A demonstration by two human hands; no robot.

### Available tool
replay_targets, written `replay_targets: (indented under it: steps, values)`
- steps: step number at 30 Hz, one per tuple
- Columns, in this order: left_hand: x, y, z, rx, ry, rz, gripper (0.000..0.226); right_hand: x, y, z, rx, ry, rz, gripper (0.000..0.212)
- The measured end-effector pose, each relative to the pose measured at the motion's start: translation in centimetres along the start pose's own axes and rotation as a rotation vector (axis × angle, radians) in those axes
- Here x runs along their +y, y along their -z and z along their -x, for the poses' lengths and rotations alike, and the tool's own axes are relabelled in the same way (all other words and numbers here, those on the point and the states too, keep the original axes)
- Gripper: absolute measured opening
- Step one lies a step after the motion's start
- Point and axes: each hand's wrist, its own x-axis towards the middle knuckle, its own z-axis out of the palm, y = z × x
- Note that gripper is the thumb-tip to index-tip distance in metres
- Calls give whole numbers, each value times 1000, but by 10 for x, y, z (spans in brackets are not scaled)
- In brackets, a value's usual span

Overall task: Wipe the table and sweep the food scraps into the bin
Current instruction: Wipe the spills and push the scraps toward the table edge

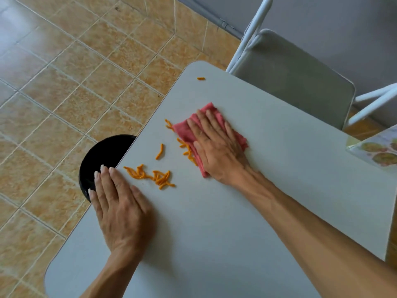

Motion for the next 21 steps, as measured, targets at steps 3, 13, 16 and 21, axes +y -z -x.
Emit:
replay_targets:
  steps: [3, 13, 16, 21]
  values:
    - [2, 0, 1, 1, 7, 0, 63, 1, 1, 5, 28, 46, 8, 57]
    - [16, 1, 16, 21, -13, -19, 62, 64, 0, 1, 95, -76, -74, 59]
    - [15, 1, 17, 14, -13, -16, 62, 93, 8, -28, -6, -197, -83, 64]
    - [14, 0, 18, 14, -19, -23, 62, 100, 12, -78, -66, -331, -123, 67]
